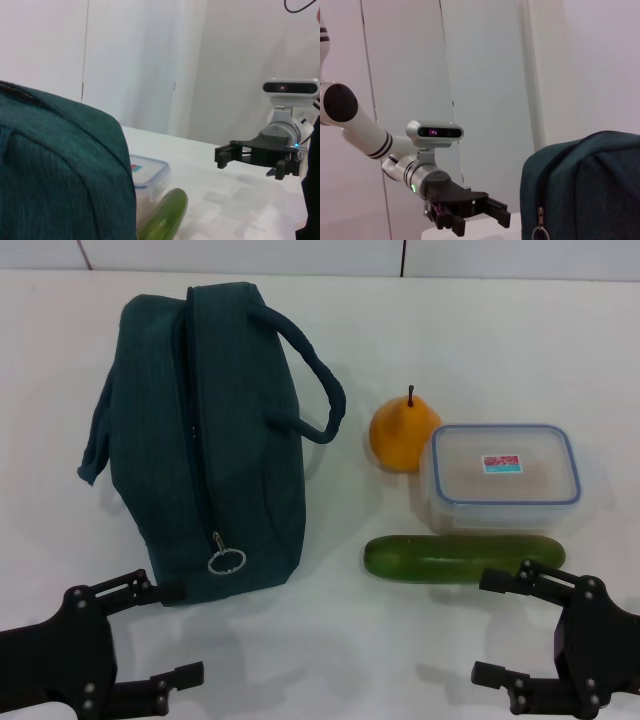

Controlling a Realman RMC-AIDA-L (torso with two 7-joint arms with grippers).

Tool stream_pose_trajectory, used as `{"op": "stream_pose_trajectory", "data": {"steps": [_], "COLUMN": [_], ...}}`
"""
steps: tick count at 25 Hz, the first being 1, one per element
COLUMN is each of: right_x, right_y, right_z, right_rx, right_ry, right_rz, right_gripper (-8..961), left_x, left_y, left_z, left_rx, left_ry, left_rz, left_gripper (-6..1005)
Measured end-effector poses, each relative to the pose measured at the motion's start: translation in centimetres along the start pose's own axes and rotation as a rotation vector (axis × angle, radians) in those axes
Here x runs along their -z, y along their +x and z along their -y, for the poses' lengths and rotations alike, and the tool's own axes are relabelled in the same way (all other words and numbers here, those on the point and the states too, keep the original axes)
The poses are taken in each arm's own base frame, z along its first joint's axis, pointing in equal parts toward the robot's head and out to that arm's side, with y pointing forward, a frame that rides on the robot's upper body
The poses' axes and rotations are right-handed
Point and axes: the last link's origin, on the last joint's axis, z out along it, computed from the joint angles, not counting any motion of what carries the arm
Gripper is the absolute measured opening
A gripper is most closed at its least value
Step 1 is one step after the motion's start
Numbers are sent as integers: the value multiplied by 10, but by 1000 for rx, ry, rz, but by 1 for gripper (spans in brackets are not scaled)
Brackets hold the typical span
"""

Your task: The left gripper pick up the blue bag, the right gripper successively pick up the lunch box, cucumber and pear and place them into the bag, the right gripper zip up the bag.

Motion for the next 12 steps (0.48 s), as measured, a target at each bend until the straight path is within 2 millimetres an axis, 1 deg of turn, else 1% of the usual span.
{"op": "stream_pose_trajectory", "data": {"steps": [12], "right_x": [0], "right_y": [0], "right_z": [0], "right_rx": [-11], "right_ry": [0], "right_rz": [1], "right_gripper": [840], "left_x": [4], "left_y": [-2], "left_z": [-4], "left_rx": [11], "left_ry": [12], "left_rz": [-5], "left_gripper": [843]}}
